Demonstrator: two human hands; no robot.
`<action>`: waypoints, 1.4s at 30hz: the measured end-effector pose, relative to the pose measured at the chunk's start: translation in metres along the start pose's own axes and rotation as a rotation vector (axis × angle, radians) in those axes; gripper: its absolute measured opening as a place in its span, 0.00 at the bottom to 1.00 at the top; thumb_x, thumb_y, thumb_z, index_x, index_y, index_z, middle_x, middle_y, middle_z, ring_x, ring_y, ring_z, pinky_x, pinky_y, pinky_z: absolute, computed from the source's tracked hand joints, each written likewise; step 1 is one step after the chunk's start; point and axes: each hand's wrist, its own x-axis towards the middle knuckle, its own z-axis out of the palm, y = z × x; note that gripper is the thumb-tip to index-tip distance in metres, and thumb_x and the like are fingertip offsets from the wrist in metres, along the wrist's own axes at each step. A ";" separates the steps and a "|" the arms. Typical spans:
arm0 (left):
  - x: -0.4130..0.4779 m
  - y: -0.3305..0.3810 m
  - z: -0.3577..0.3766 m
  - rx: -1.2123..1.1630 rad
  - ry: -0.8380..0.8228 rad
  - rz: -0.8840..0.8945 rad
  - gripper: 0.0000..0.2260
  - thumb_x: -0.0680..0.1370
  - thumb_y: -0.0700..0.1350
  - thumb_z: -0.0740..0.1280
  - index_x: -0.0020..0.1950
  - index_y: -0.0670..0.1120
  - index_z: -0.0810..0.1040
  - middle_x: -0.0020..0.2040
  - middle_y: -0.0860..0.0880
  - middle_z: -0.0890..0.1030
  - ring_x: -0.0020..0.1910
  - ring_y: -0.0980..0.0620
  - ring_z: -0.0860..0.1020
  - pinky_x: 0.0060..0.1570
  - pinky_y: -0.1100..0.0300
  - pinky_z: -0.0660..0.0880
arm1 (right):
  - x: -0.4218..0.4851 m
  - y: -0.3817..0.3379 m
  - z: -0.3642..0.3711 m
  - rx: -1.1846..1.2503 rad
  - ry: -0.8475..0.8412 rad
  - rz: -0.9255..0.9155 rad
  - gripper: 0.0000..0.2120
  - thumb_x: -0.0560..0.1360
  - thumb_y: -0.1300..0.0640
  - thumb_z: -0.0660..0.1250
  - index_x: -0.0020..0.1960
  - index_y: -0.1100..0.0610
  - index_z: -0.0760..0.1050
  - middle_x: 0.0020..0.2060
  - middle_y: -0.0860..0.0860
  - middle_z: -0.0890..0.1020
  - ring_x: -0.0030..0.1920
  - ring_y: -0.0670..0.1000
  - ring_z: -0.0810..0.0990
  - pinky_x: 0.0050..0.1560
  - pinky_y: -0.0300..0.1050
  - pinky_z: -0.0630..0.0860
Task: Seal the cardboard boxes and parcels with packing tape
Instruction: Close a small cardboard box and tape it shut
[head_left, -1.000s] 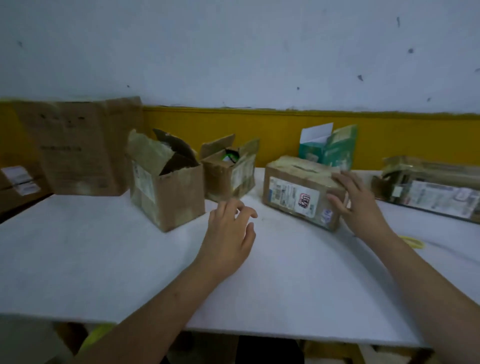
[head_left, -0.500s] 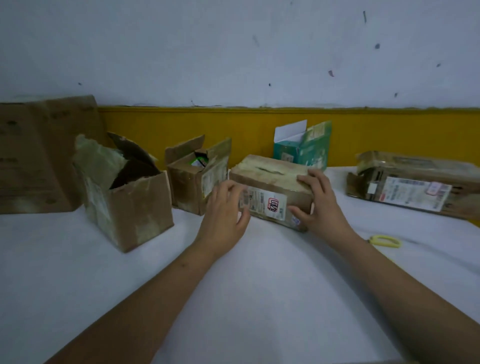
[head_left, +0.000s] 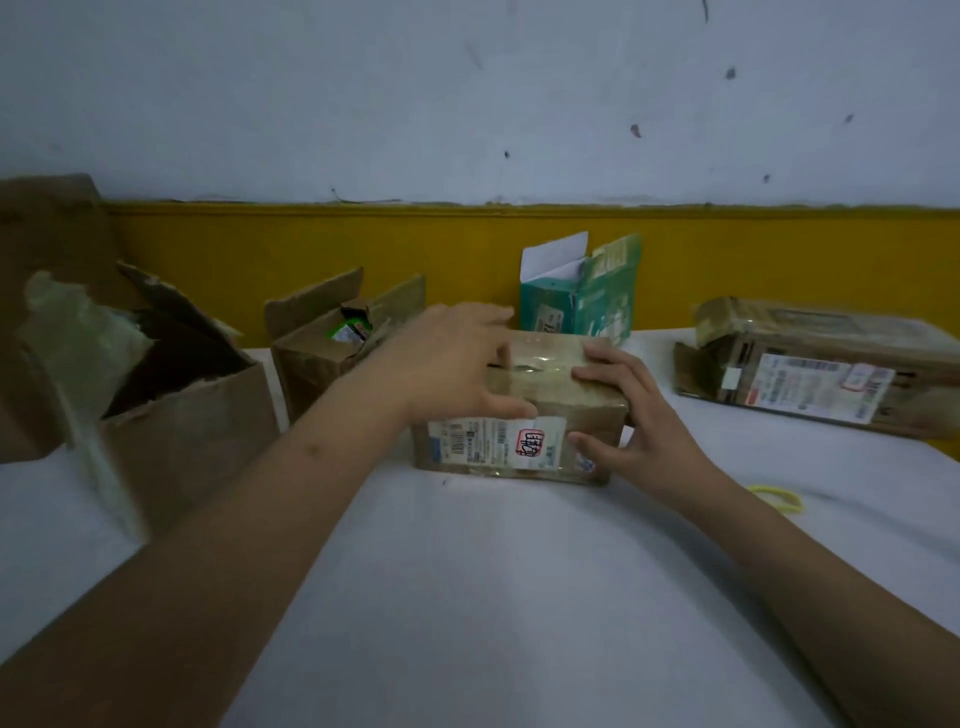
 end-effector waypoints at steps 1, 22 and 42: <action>0.010 0.004 0.003 -0.056 -0.091 0.017 0.44 0.66 0.77 0.64 0.76 0.56 0.64 0.81 0.49 0.57 0.79 0.48 0.56 0.77 0.46 0.53 | 0.000 -0.001 0.000 -0.016 0.004 -0.013 0.28 0.71 0.57 0.76 0.68 0.58 0.71 0.72 0.51 0.65 0.74 0.47 0.62 0.68 0.44 0.72; -0.028 -0.017 0.006 -0.568 -0.090 -0.037 0.46 0.63 0.79 0.64 0.77 0.71 0.47 0.72 0.61 0.61 0.71 0.55 0.62 0.70 0.48 0.66 | -0.003 -0.020 0.000 0.395 0.000 0.315 0.49 0.59 0.33 0.78 0.75 0.36 0.60 0.70 0.41 0.73 0.64 0.45 0.78 0.62 0.56 0.77; -0.222 -0.105 -0.123 -1.534 1.027 -0.495 0.30 0.73 0.56 0.75 0.72 0.50 0.72 0.61 0.42 0.82 0.56 0.39 0.83 0.56 0.35 0.77 | 0.066 -0.217 0.171 0.287 -0.040 0.189 0.55 0.65 0.27 0.67 0.76 0.36 0.34 0.79 0.40 0.48 0.79 0.47 0.52 0.76 0.56 0.58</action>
